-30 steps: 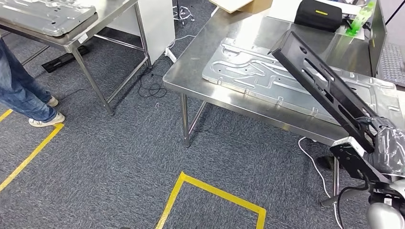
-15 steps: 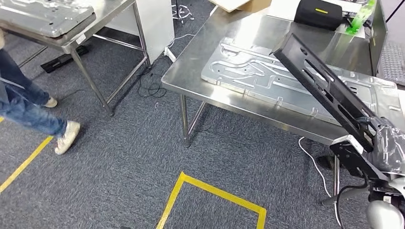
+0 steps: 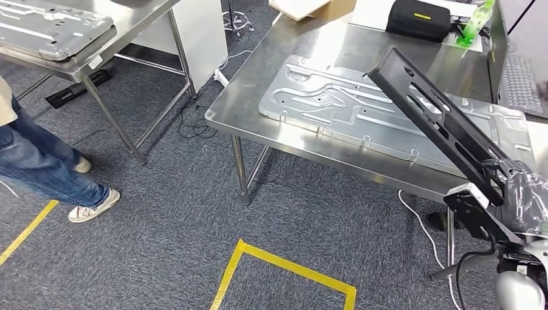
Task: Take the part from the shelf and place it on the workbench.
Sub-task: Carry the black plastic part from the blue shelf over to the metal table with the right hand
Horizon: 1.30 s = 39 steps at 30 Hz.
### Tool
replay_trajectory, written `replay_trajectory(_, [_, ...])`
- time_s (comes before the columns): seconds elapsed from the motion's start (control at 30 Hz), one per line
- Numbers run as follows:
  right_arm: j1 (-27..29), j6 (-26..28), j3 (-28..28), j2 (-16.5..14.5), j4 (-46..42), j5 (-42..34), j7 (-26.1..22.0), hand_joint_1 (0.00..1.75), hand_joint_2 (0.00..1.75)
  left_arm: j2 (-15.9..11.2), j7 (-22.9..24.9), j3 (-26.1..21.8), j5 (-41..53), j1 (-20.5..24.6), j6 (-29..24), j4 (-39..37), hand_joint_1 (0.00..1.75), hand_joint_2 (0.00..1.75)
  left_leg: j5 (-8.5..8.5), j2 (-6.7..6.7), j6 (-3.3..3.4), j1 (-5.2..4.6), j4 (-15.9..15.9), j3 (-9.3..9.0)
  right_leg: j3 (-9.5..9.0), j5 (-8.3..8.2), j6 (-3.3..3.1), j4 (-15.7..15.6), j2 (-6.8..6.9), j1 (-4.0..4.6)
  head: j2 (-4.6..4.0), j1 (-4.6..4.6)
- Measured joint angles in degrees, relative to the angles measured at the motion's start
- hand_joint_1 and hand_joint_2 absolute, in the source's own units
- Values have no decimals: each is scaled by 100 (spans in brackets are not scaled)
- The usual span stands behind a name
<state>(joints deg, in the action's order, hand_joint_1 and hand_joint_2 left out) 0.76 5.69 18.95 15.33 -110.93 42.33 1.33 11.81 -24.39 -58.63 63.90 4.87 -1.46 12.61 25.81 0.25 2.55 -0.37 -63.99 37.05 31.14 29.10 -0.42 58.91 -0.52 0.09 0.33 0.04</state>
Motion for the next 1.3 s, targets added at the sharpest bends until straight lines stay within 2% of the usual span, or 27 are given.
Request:
replay_trajectory(0.07, [-4,-14,0,-17,2,-72,1,175,175,-4,9,-1,-5,14,-4,0,0,175,-51,-12,28,-26,328,-143,10,25,47,9,-16,-8,0,1])
replay_trajectory(0.17, [7,-54,2,-33,0,-196,-2,175,175,-1,10,-2,-8,23,-13,0,0,175,-53,13,67,-15,478,-209,23,56,134,18,-29,-33,0,2])
replay_trajectory(0.2, [8,-59,7,-33,-2,-219,-5,175,175,2,8,-2,-9,21,-16,0,0,175,-66,33,93,-2,533,-243,61,121,161,111,-26,-39,0,2])
replay_trajectory(0.27, [5,-60,21,-33,-3,-238,-9,175,175,5,4,-3,-10,27,-18,-1,0,175,-73,91,130,7,600,-297,333,377,215,636,-14,-63,0,6])
replay_trajectory(0.33, [19,-62,28,-33,0,-245,-11,175,175,5,2,-4,-10,32,-19,-1,0,175,-52,157,140,7,602,-313,749,598,270,1312,-7,-111,0,5])
replay_trajectory(0.37, [32,-63,28,-34,2,-246,-11,175,175,5,2,-4,-10,31,-19,0,0,175,-35,194,136,8,597,-321,875,574,297,1462,3,-141,0,4])
replay_trajectory(0.4, [41,-64,28,-34,3,-246,-11,175,175,5,2,-4,-10,29,-19,0,0,175,-16,233,123,12,589,-334,894,442,323,1400,27,-169,0,4])
replay_trajectory(0.43, [45,-64,28,-34,3,-246,-11,175,175,5,2,-4,-10,27,-18,-1,0,175,11,276,103,20,576,-355,792,220,347,1119,77,-195,0,4])
replay_trajectory(0.5, [42,-64,28,-37,4,-247,-11,175,175,4,2,-4,-10,25,-18,-1,0,175,74,351,39,19,539,-405,476,-160,375,383,294,-206,0,5])
replay_trajectory(0.53, [40,-63,28,-42,4,-247,-11,175,175,3,2,-4,-10,26,-18,-1,0,175,101,383,3,12,527,-426,367,-250,356,141,366,-189,0,4])
replay_trajectory(0.57, [39,-64,28,-48,4,-248,-11,175,175,2,2,-4,-10,28,-18,0,0,175,121,416,-33,1,521,-443,329,-264,325,39,398,-164,0,3])
replay_trajectory(0.63, [39,-63,29,-56,1,-248,-11,175,175,3,1,-4,-10,35,-18,0,0,175,148,503,-99,2,530,-478,339,-261,231,34,281,-131,0,1])
replay_trajectory(0.7, [34,-62,30,-58,-9,-248,-11,175,175,5,-1,-4,-10,39,-19,0,0,175,262,412,-161,34,414,-461,332,-274,149,16,164,-134,0,1])
replay_trajectory(0.73, [23,-62,29,-61,-13,-248,-12,175,175,6,-3,-4,-10,39,-19,0,0,175,399,300,-179,50,212,-381,324,-282,109,7,111,-138,0,1])
replay_trajectory(0.8, [3,-63,25,-72,-16,-248,-12,175,175,7,-6,-4,-9,29,-19,0,0,175,768,87,-173,57,-494,-57,320,-282,56,5,2,-117,0,0])
replay_trajectory(0.83, [0,-63,23,-80,-16,-248,-13,175,175,8,-7,-4,-9,20,-18,0,0,175,906,49,-160,53,-862,125,320,-280,41,7,-63,-99,0,1])
replay_trajectory(0.87, [0,-64,22,-87,-15,-248,-13,175,175,8,-7,-5,-9,13,-18,0,0,175,944,30,-142,49,-1093,250,318,-278,33,10,-135,-80,0,1])
replay_trajectory(0.9, [-2,-64,22,-92,-15,-248,-13,175,175,8,-7,-5,-9,9,-18,0,0,175,863,16,-115,45,-1109,279,313,-276,28,13,-212,-62,0,1])
replay_trajectory(0.93, [-4,-64,22,-96,-14,-248,-13,175,175,7,-7,-6,-10,8,-19,0,0,175,683,-13,-80,41,-909,205,305,-274,26,17,-293,-50,0,1])
replay_trajectory(0.97, [-7,-65,22,-99,-14,-248,-13,175,175,6,-7,-6,-10,9,-20,0,0,175,448,-90,-41,32,-543,51,296,-272,25,20,-370,-45,0,1])
replay_trajectory(1.0, [-11,-66,22,-103,-14,-248,-13,175,175,3,-6,-7,-10,10,-24,0,0,175,262,-234,-2,27,-157,-113,293,-268,30,26,-438,-40,0,2])
replay_trajectory(1.03, [-18,-67,21,-108,-14,-248,-13,175,175,0,-7,-8,-10,12,-27,0,0,175,144,-358,19,27,164,-252,301,-267,42,33,-507,-44,0,2])
replay_trajectory(1.1, [-27,-68,17,-117,-13,-247,-13,175,175,-4,-8,-11,-10,17,-33,0,0,175,111,-476,29,14,433,-371,337,-280,97,34,-634,-79,0,2])
replay_trajectory(1.17, [-24,-68,16,-120,-13,-245,-13,175,175,2,-9,-12,-10,27,-33,0,0,175,86,-349,44,7,519,-419,360,-293,169,27,-731,-115,0,1])
replay_trajectory(1.2, [-23,-68,19,-116,-13,-244,-13,175,175,7,-11,-13,-10,31,-33,0,0,175,63,-281,66,14,575,-449,381,-258,197,72,-656,-110,0,5])
replay_trajectory(1.23, [-32,-67,21,-113,-14,-244,-13,175,175,11,-13,-13,-10,35,-33,0,0,175,39,-206,89,21,634,-480,446,-166,220,212,-511,-97,0,11])
replay_trajectory(1.3, [-55,-67,21,-110,-13,-244,-13,175,175,16,-15,-13,-10,33,-33,0,0,175,23,-59,116,18,692,-517,740,155,262,816,-144,-92,0,20])
